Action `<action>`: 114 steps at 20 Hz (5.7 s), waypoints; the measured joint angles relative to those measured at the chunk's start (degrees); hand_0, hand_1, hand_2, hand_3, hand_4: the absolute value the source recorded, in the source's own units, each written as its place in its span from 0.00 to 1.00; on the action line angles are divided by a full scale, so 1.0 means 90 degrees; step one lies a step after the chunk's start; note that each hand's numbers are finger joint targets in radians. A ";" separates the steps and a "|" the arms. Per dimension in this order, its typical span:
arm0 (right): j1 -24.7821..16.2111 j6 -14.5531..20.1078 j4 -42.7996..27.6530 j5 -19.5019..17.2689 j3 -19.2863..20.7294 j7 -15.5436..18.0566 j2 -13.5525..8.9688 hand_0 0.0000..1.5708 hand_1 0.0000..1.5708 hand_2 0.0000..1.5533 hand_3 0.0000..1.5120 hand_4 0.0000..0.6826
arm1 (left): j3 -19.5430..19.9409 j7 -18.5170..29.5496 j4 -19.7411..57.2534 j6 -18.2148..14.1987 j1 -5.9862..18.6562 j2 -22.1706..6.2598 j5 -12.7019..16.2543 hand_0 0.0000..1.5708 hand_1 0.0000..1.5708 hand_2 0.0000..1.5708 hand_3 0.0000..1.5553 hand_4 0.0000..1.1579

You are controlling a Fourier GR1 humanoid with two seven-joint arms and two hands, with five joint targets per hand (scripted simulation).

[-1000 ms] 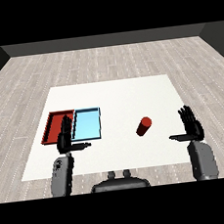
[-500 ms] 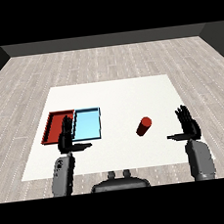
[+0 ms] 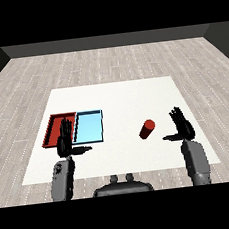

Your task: Pick the red can and put it in the red box

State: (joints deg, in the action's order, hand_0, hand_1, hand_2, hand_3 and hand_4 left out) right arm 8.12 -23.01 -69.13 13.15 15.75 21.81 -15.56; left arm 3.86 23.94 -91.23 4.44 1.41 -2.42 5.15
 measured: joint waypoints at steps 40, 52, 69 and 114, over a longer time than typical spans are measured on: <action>0.1518 0.0243 0.2592 -0.0195 -0.0612 0.0550 0.0817 0.00 0.00 0.00 0.00 0.00 | -0.0091 -0.0106 -0.0156 -0.0217 0.0017 0.0070 -0.0034 0.00 0.00 0.00 0.00 0.00; 0.1716 0.0291 0.2969 -0.0260 -0.0767 0.0613 0.0980 0.00 0.00 0.00 0.00 0.00 | -0.0106 -0.0200 -0.0220 -0.0274 0.0053 0.0059 -0.0026 0.00 0.00 0.00 0.00 0.00; 0.2210 0.2047 0.3853 -0.0876 -0.0764 0.0984 0.1245 0.94 0.94 0.93 0.93 0.86 | -0.0032 0.0029 -0.0172 -0.0155 -0.0131 -0.0015 0.0019 0.00 0.00 0.00 0.00 0.00; 0.1720 0.5341 -0.0656 -0.0246 -0.4188 -0.0538 0.1722 0.93 0.93 0.93 0.92 0.93 | -0.2509 -0.0997 0.0846 -0.1502 0.0911 0.0267 0.0119 0.00 0.00 0.00 0.00 0.00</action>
State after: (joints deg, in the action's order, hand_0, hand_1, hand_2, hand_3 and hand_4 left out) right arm 23.60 25.06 -75.03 10.94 -21.95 16.96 -0.06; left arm -18.73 14.97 -83.61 -9.08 9.61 -0.02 6.21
